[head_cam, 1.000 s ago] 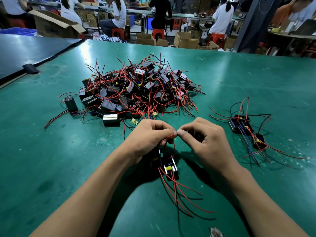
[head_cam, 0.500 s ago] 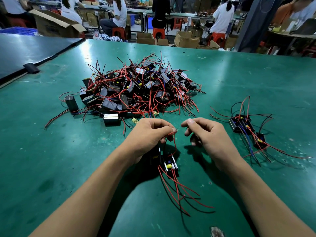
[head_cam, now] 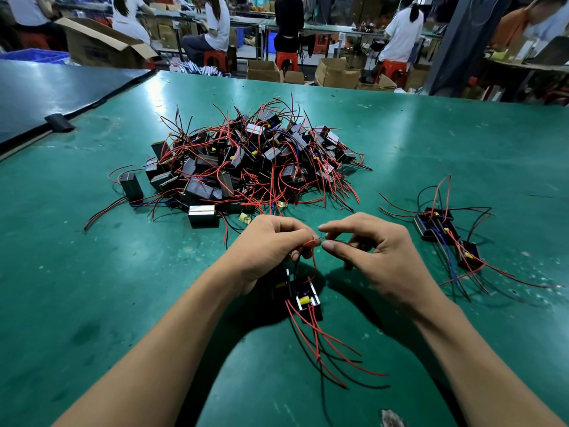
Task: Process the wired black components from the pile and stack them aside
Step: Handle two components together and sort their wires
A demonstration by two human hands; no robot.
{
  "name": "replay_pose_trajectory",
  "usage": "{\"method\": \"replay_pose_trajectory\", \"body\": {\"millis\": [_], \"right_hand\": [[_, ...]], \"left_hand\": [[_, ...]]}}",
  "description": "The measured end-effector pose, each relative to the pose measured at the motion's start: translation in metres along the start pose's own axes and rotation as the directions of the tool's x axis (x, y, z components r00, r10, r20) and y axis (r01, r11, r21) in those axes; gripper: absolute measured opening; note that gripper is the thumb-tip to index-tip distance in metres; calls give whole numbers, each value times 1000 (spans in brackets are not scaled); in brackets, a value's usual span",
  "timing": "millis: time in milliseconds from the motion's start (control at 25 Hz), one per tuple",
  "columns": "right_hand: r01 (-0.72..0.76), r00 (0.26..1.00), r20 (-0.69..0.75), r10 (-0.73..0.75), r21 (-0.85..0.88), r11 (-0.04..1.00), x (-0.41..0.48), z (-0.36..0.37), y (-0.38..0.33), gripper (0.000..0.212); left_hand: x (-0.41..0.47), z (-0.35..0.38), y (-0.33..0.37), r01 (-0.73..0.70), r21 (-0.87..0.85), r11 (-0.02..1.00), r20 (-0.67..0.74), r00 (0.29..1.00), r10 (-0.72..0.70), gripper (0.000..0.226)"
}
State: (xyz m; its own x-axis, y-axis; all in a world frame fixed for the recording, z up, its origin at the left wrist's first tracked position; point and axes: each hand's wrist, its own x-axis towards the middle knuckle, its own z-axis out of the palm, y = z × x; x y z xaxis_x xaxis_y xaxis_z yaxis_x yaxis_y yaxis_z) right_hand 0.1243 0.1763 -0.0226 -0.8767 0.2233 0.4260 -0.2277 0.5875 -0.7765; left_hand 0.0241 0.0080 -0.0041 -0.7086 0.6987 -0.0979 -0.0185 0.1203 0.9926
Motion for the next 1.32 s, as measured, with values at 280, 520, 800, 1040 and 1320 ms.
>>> {"method": "replay_pose_trajectory", "body": {"millis": [280, 520, 800, 1040, 1320], "right_hand": [[-65, 998, 0, 65, -17, 998, 1, 3, 0, 3], [-357, 933, 121, 340, 166, 919, 2, 12, -3, 25], [-533, 846, 272, 459, 483, 695, 5, 10, 2, 23], [-425, 905, 223, 363, 417, 803, 4, 8, 12, 31], [-370, 928, 154, 338, 454, 810, 0, 11, 14, 42]], "left_hand": [[1, 1, -2, 10, 32, 999, 17, 1000, -10, 14], [1, 1, -3, -44, 46, 998, 6, 999, 44, 14], [1, 1, -3, -37, -1, 999, -34, 999, 37, 9], [1, 0, -3, -13, -41, 999, -12, 1000, 12, 10], [-1, 0, 0, 46, -90, 995, 9, 999, -45, 15]]}}
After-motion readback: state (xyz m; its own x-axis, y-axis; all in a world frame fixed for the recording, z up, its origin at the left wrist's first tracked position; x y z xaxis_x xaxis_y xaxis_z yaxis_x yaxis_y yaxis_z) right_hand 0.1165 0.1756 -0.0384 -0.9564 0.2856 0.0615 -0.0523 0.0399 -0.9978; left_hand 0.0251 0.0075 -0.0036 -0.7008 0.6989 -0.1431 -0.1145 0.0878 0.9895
